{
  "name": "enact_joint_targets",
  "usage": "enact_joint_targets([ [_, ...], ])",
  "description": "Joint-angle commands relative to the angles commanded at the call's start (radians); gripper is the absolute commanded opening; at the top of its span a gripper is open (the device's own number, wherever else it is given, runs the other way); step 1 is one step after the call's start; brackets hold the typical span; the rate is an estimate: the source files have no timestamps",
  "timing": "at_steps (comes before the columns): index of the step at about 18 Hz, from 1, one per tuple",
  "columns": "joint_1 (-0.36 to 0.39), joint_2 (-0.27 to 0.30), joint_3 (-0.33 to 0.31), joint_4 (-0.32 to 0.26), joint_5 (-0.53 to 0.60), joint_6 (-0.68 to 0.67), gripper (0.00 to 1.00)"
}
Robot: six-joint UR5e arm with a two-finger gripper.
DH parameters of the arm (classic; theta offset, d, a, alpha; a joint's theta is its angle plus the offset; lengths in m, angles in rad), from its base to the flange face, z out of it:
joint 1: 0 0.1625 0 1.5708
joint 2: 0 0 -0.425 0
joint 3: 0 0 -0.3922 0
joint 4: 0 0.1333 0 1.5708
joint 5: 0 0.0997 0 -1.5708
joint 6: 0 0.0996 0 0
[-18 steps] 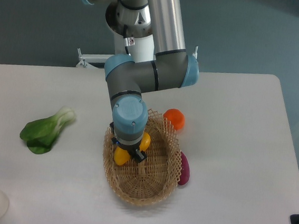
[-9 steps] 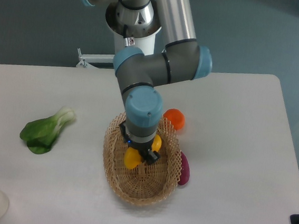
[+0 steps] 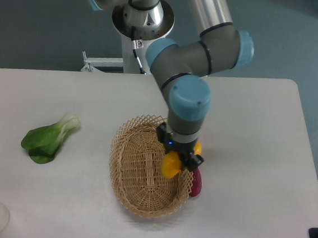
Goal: Pick up the mango from the basket
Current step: 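Lift the mango out of the basket and carry it beside the basket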
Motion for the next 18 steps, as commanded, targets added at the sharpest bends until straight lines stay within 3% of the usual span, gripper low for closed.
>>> enact_joint_targets([
  [10, 0.124, -0.043, 0.052, 0.018, 0.0, 0.212, 0.43],
  [15, 0.129, -0.115, 0.164, 0.002, 0.002, 0.233, 0.43],
  [18, 0.131, -0.12, 0.164, 0.003, 0.002, 0.233, 0.43],
])
